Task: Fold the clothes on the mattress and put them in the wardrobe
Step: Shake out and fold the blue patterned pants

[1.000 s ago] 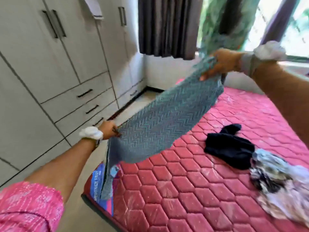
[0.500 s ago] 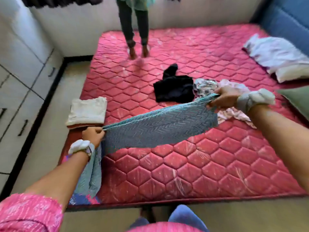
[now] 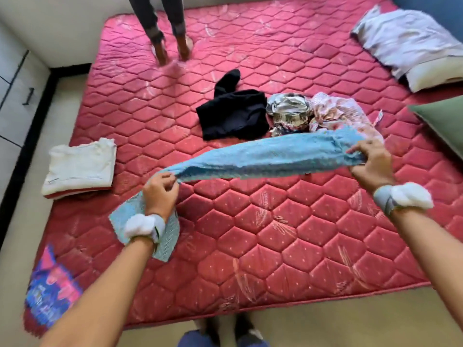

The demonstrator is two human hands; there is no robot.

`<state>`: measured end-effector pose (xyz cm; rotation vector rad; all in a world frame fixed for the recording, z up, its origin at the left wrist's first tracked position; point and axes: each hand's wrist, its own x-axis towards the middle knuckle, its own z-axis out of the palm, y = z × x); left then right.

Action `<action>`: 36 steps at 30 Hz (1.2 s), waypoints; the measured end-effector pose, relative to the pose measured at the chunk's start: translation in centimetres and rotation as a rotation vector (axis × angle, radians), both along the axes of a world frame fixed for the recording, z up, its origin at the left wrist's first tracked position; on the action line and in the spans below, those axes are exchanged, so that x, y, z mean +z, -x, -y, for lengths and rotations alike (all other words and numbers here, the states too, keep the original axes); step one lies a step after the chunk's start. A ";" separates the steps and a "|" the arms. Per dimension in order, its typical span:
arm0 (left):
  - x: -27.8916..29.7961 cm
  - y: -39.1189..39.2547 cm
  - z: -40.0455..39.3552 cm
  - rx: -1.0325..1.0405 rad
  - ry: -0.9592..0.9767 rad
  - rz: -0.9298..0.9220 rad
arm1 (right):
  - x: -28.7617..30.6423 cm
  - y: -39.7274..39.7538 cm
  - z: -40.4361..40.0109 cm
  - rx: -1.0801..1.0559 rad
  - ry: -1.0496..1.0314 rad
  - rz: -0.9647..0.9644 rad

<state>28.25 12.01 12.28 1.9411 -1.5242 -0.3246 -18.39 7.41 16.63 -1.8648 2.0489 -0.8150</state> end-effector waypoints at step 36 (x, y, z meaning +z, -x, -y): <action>-19.7 -9.8 0.2 0.767 0.322 -1.644 | -27.1 -23.0 -5.8 0.855 -0.129 -0.405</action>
